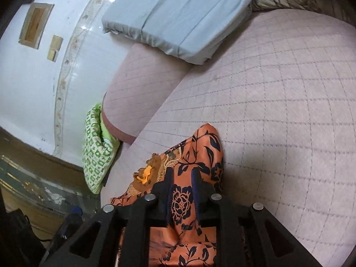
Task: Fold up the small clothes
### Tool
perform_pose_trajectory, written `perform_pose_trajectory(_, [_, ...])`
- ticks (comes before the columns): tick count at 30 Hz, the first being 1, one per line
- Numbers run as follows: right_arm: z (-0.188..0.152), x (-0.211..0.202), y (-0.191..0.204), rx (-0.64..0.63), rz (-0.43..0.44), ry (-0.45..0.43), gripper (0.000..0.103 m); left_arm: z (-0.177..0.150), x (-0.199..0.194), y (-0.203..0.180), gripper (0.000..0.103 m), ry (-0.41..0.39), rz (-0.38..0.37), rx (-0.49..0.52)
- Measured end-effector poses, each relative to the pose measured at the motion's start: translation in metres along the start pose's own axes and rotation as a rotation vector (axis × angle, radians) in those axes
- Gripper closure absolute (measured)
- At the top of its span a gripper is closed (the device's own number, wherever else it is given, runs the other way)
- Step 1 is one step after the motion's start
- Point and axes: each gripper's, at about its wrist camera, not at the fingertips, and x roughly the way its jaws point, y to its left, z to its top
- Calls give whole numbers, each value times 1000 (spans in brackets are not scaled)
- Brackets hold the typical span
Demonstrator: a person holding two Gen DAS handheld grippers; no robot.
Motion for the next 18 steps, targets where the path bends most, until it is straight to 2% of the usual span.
perform_pose_trajectory(1, [0, -1, 1, -8, 1, -1, 49, -3, -5, 14, 26, -17, -10, -46])
perform_pose_trajectory(2, [-2, -4, 1, -18, -2, -12, 26, -5, -10, 25, 24, -31, -18, -91])
perform_pose_trajectory(3, [-3, -5, 4, -24, -5, -32, 24, -10, -16, 51, 22, -55, -13, -181])
perform_pose_trajectory(5, [-7, -2, 13, -58, -3, -34, 24, -18, -17, 79, 21, -62, 58, -264])
perform_pose_trajectory(7, [-15, 9, 27, -104, 15, 29, 24, -32, -9, 119, 21, -7, 195, -324])
perform_pose_trajectory(9, [-27, 24, 42, -158, 24, 99, 24, -49, -1, 154, 21, 53, 294, -383])
perform_pose_trajectory(11, [-47, 39, 62, -255, 11, 156, 24, -67, 8, 178, 22, 85, 345, -442])
perform_pose_trajectory(12, [-59, 46, 75, -332, -8, 175, 24, -79, 13, 193, 22, 104, 381, -481])
perform_pose_trajectory(14, [-86, 59, 102, -512, -47, 219, 24, -97, 27, 207, 22, 139, 434, -494])
perform_pose_trajectory(16, [-116, 73, 122, -684, -114, 288, 24, -112, 46, 225, 22, 220, 493, -487])
perform_pose_trajectory(18, [-140, 85, 128, -784, -201, 315, 24, -119, 59, 235, 22, 263, 519, -494])
